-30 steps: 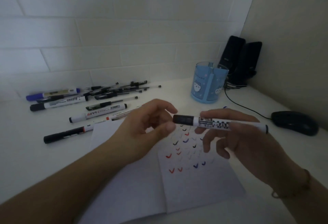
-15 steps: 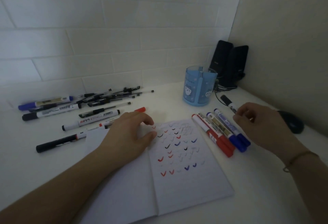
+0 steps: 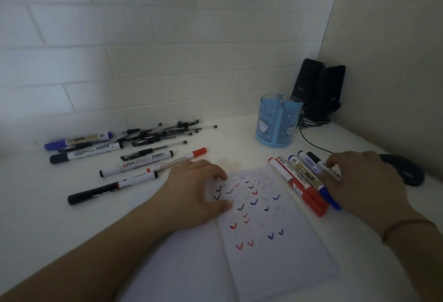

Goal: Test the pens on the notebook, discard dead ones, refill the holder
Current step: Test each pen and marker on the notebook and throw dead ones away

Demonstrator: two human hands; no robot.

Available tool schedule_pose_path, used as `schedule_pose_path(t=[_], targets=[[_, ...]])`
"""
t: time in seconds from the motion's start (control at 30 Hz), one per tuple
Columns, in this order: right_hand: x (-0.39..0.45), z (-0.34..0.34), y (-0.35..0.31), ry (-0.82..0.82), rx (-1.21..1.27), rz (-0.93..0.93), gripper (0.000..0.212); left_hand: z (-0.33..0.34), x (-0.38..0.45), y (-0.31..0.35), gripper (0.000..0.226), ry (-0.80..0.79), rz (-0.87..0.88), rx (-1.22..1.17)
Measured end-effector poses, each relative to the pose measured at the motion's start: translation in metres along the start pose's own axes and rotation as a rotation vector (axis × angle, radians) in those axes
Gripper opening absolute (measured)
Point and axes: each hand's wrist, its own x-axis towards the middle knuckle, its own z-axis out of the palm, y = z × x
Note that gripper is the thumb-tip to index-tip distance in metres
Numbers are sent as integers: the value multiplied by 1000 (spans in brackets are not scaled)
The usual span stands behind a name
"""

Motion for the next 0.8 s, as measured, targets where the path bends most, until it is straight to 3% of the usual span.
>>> schedule_pose_path(t=[0.1, 0.2, 0.27, 0.37, 0.53, 0.63, 0.73, 0.8], targets=[[-17, -13, -29, 117, 211, -289, 28, -4, -2, 2, 57, -51, 80, -11], [-35, -19, -54, -83, 293, -509, 37, -17, 1, -8, 35, 0, 26, -57], [-38, -18, -58, -193, 262, -568, 39, -36, 4, -26, 19, 81, -80, 47], [-33, -14, -55, -182, 278, -567, 47, -68, 0, -58, 29, -12, -232, 366], [-28, -7, -50, -2, 335, -524, 42, -89, -13, -87, 34, -325, -408, 470], [-28, -12, -50, 113, 358, -494, 39, -84, -12, -89, 30, -408, -430, 542], [-29, -20, -53, 214, 377, -380, 44, -90, -12, -78, 18, -250, -426, 494], [-29, -26, -54, 224, 445, -268, 50, -92, -14, -58, 24, 1, -317, 341]])
